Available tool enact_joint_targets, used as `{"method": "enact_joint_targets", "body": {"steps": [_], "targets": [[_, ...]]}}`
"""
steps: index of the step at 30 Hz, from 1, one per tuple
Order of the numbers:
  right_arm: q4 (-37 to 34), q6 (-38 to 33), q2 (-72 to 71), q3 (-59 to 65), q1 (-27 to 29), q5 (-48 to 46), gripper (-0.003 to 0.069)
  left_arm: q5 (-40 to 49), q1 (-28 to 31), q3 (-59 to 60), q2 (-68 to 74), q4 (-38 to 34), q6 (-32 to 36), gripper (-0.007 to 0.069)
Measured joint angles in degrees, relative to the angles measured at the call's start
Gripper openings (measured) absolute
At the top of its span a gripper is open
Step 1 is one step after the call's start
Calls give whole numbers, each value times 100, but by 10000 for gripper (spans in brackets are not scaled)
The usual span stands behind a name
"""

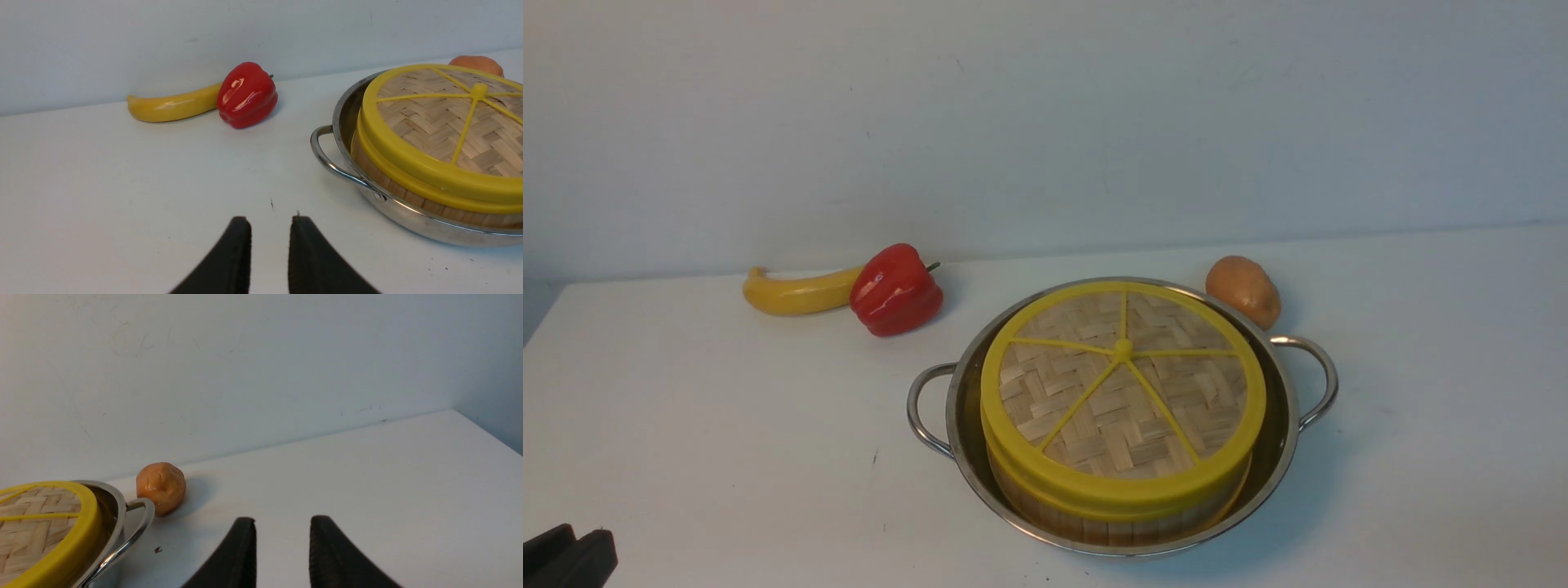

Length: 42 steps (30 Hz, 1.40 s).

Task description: Place the steamer in the pot on the white table, and put the lid on the steamer.

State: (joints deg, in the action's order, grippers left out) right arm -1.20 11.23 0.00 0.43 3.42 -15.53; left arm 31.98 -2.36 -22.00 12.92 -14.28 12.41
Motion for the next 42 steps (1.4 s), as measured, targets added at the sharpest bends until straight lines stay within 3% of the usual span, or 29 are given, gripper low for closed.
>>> {"method": "enact_joint_targets", "body": {"steps": [10, 17, 28, 42], "targets": [[0, -6, 0, 0, 0, 0, 225, 0, 20, 0, -33, 0, 0, 146], [0, -6, 4, 0, 0, 0, 239, -29, 434, 446, -1195, 446, 249, 157], [0, -6, 0, 6, 0, -27, 245, -50, 449, 1041, -1294, 558, 249, 157], [0, -6, -2, 6, 0, -34, 248, -1102, 449, 2242, -1292, 447, 202, 157]]}}
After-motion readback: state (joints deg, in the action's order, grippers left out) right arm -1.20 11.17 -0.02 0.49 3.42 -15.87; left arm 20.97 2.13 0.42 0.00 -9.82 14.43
